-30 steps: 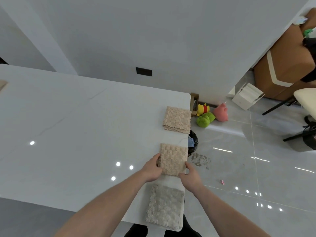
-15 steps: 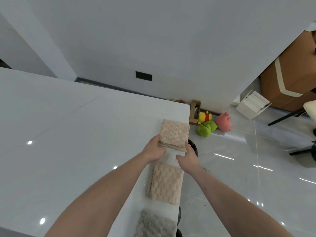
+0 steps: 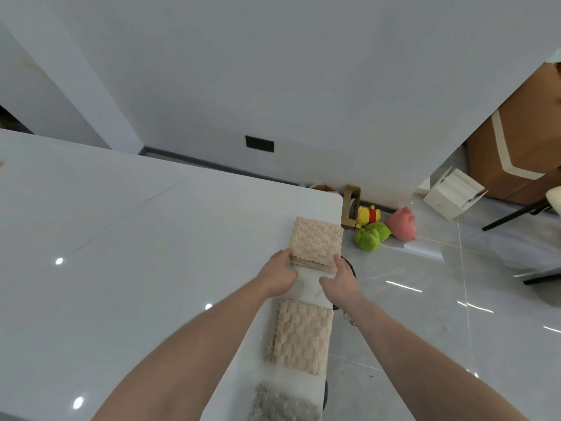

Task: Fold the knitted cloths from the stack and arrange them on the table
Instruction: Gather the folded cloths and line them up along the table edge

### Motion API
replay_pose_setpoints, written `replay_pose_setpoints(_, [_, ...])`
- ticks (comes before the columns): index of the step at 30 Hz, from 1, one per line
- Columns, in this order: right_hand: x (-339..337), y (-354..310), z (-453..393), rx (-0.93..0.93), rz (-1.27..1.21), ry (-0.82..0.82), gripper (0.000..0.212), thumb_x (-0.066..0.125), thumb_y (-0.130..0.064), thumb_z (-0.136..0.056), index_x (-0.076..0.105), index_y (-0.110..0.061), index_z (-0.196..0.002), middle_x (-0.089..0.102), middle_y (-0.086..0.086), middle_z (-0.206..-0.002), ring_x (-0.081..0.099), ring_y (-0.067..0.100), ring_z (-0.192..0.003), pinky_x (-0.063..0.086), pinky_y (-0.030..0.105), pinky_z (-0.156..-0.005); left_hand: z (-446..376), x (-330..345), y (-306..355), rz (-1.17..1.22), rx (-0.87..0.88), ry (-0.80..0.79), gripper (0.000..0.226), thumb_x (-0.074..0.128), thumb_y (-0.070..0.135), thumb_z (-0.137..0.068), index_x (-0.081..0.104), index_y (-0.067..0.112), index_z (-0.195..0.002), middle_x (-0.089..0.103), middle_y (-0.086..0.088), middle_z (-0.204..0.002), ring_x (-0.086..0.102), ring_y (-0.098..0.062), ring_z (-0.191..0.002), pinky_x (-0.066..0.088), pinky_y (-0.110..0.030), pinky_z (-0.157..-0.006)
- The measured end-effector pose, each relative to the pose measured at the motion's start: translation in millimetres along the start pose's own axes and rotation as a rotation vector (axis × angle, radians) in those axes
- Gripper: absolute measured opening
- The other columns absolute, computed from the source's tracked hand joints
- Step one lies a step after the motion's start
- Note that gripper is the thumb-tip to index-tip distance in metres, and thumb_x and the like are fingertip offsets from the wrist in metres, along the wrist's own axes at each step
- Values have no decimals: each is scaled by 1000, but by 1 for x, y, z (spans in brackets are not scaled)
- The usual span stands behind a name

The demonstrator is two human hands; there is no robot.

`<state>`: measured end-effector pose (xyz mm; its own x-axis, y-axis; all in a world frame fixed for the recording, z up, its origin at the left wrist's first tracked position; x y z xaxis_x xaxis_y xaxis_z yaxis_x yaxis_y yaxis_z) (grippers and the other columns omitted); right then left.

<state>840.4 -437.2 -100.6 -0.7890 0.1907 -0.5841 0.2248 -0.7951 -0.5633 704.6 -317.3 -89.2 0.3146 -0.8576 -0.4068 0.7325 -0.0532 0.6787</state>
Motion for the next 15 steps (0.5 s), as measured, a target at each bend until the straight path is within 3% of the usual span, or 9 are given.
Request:
replay_pose_setpoints(3, [4, -6, 36, -29, -17, 23, 77, 55, -17, -96, 15, -24, -161, 8, -3, -169, 31, 24, -149, 50, 27, -80, 33, -10, -25, -126, 8, 5, 73, 52, 22, -95, 20, 23, -161, 12, -2, -169, 17, -21, -155, 19, -37, -125])
replay_pose_setpoints(5, [15, -11, 62, -60, -13, 19, 75, 56, -20, -96, 18, -28, -160, 10, -4, -169, 41, 25, -141, 55, 32, -80, 63, -22, -44, -174, 15, 22, 73, 53, 23, -94, 23, 26, -161, 9, 0, -170, 18, -20, -155, 21, -39, -125])
replay_pose_setpoints(8, [35, -22, 108, -119, -24, 27, 70, 56, -20, -99, 22, -28, -159, 15, -6, -167, 51, 19, -121, 50, 20, -67, 119, -43, -72, -185, 35, 50, 71, 53, 24, -92, 29, 30, -159, 10, 6, -170, 26, -20, -152, 29, -40, -121])
replay_pose_setpoints(11, [61, -38, 150, -210, -43, 64, 69, 59, -19, -96, 28, -31, -156, 22, -5, -166, 40, 20, -141, 50, 32, -97, 179, -68, -108, -167, 36, 106, 71, 53, 25, -90, 32, 35, -157, 8, 12, -169, 26, -18, -151, 30, -37, -120])
replay_pose_setpoints(15, [106, -65, 201, -307, -38, -6, 68, 60, -21, -95, 30, -33, -155, 26, -10, -163, 37, 17, -142, 43, 29, -104, 257, -101, -148, -130, 11, 236, 69, 54, 24, -91, 34, 38, -155, 9, 17, -167, 28, -16, -150, 34, -37, -118])
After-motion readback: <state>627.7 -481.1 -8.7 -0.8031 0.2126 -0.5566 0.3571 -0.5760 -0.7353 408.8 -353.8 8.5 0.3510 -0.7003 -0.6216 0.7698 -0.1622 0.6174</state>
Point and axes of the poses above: each hand's wrist, its own z-axis away from the middle knuckle, its own x-axis out of the palm, y = z × x, the point moved 10 cm from there along -z, towards the middle knuckle
